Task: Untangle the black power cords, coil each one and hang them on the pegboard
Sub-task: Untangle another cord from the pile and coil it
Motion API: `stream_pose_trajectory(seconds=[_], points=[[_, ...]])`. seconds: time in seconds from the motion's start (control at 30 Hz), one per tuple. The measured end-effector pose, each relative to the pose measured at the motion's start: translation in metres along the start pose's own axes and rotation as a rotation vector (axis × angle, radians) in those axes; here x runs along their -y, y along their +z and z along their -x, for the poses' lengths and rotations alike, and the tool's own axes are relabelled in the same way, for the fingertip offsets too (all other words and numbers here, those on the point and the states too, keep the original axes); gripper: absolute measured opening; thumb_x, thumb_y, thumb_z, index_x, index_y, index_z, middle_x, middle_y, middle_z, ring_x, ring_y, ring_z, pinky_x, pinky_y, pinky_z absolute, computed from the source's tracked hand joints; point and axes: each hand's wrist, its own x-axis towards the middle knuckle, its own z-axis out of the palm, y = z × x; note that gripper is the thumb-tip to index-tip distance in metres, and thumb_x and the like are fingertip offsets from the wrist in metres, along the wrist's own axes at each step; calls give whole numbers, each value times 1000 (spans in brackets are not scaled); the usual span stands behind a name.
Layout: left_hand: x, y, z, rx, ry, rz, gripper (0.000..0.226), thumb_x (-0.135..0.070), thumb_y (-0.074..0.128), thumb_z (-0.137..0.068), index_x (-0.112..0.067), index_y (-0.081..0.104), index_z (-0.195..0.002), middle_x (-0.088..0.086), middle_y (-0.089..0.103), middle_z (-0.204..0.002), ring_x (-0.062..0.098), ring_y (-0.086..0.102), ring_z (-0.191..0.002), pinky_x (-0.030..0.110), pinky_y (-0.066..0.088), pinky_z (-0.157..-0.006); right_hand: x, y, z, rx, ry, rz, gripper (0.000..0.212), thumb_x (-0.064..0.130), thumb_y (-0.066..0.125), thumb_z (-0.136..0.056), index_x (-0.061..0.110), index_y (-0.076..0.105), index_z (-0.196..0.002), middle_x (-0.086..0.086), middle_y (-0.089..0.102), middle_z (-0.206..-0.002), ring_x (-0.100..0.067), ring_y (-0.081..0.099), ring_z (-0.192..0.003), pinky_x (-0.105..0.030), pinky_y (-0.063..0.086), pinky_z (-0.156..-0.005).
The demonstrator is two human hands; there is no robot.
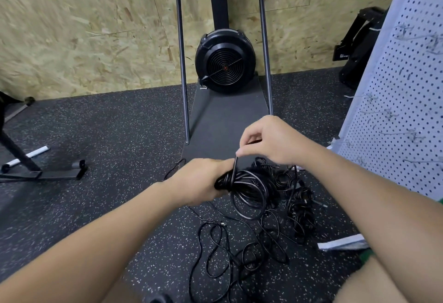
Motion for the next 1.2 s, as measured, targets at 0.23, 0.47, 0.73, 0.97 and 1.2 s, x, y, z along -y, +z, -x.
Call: stream_pose_trajectory(seconds=[0.23,0.47,0.73,0.97,1.2], points=[[-6,-13,2,-158,-22,256,34,-23,77,-89,-31,48,-105,-10,66,-85,20,63,-77,44,54,-71,-22,-9,0,-51,133,-302,11,29,90,-91,20,87,-86,-4,81,-82,-13,70,-73,-32,55,-75],[-1,-4,-1,-306,-152,533,31,-15,80,-91,-31,64,-112,-5,73,-93,24,69,-87,49,58,-79,-41,10,7,123,276,-345,55,-12,58,-104,20,75,-63,3,68,-64,-13,56,-60,-32,51,-61],[5,-1,-13,-484,-324,549,54,-20,84,-92,-39,58,-136,-24,74,-115,-4,69,-109,21,53,-96,-28,33,9,271,295,-449,25,18,56,-115,3,75,-117,-9,74,-90,-18,65,-80,-21,54,-74],[25,9,-17,-432,-526,339,33,-30,78,-87,-37,53,-108,-9,72,-85,26,69,-83,47,60,-78,14,50,7,262,234,-74,36,32,57,-107,7,73,-87,-10,80,-83,-25,74,-73,-34,55,-73],[33,20,-16,-241,-520,83,63,-73,81,-78,-29,38,-96,-3,70,-83,36,69,-80,43,57,-68,43,53,17,215,108,363,40,34,59,-107,11,58,-74,-4,69,-68,-32,61,-60,-42,51,-59]])
